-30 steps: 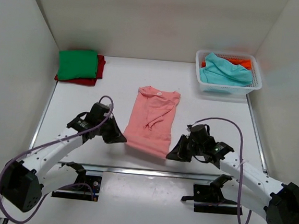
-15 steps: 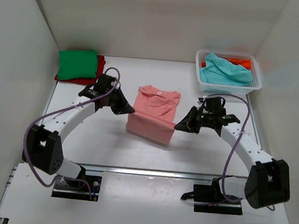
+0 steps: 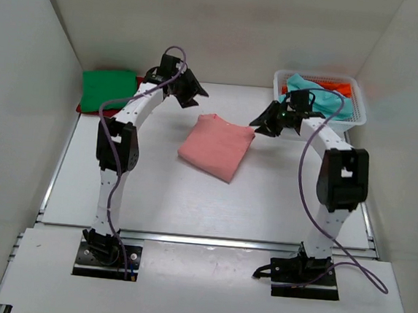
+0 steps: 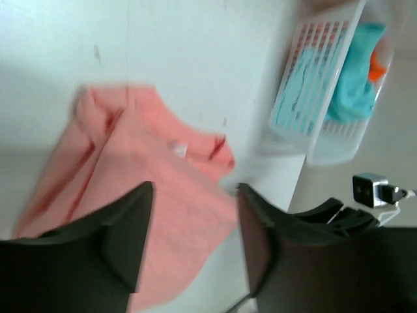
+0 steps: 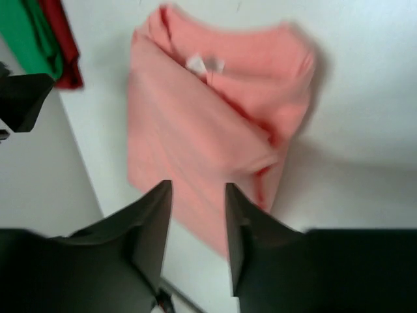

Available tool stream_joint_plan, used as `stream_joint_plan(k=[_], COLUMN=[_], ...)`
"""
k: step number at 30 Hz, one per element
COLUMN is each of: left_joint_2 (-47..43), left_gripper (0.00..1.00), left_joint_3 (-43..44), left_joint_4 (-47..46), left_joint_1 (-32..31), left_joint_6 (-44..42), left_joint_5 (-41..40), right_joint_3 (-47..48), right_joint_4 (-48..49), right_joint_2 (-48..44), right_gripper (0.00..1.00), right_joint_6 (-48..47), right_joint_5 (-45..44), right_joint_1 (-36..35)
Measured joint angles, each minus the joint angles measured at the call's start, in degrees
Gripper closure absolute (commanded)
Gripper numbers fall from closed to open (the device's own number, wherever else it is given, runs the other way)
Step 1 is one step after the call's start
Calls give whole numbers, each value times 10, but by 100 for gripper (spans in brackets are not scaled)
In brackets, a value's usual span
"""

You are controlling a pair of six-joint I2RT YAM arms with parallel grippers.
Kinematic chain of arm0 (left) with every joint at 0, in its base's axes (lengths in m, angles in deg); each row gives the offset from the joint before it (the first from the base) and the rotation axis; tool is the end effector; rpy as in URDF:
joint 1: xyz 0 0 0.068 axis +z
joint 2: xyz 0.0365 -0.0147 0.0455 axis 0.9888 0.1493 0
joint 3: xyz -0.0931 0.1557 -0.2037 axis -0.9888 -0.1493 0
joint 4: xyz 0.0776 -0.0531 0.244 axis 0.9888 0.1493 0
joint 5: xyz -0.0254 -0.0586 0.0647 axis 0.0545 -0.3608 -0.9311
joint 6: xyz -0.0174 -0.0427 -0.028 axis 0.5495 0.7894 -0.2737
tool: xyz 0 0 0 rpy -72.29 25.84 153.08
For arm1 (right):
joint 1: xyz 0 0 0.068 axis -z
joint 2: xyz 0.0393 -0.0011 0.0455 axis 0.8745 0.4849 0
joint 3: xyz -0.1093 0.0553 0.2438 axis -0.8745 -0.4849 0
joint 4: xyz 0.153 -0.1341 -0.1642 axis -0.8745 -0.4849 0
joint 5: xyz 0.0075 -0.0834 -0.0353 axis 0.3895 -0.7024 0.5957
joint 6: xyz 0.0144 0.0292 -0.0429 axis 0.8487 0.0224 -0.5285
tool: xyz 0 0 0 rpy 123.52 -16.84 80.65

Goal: Fold and stack the t-shirts
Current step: Fold the long partially folded tshirt into a neat square, then smooth out wrinkles on the folded tshirt

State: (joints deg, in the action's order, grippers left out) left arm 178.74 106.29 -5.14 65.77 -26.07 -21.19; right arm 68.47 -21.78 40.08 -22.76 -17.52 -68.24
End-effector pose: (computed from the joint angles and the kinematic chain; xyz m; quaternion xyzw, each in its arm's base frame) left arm 0.4878 -0.1494 0.2561 -0.2183 0.8884 -0.3398 0.2180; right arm 0.4117 0.0709 0.2358 0.1707 0.8845 0.3754 0.2182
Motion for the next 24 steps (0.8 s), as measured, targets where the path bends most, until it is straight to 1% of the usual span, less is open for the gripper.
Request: stream_joint_plan(k=[1,3,6,7,9,12,16,18,20,22,23,24], left_joint_2=[40,86,103,99,73,33,-3,-17,-36,-45,-46,-47], left_gripper=[27,27,28,27,25,24,23,23,23,25,27,28], left_joint_3=[54,112,120,104,40,-63,-180,-226,-251,-259,-259,-260], left_joint_4=[0,9,24,22,9,11,6,-8,-24,-38,-46,-55], left_joint_1=[7,21,47,53,69,80,64,49,35,23,19,16], left_joint_6=[-1,0,-5,-10,-28,-67,-131,-145,-156,-161,-162,-162], left_joint_5=[0,2,13,18,25,28,28,40,43,48,50,53], right_joint_3=[28,70,89,90,74,8,-63,-79,-86,-86,-85,-82], right_joint_4=[5,8,4,3,5,7,2,7,15,27,35,38], right_joint_2=[26,61,64,59,39,-20,-89,-101,-99,-83,-72,-59], right_gripper=[59,57,53,53,52,52,52,52,50,50,46,40], right_joint_6=[-1,-2,-7,-11,-15,-20,-40,-52,-66,-78,-83,-86], right_joint_5=[-17,-48,-83,-94,-109,-123,-126,-124,-118,-108,-104,-102], right_joint_1=[2,4,7,7,8,12,19,20,19,14,9,4])
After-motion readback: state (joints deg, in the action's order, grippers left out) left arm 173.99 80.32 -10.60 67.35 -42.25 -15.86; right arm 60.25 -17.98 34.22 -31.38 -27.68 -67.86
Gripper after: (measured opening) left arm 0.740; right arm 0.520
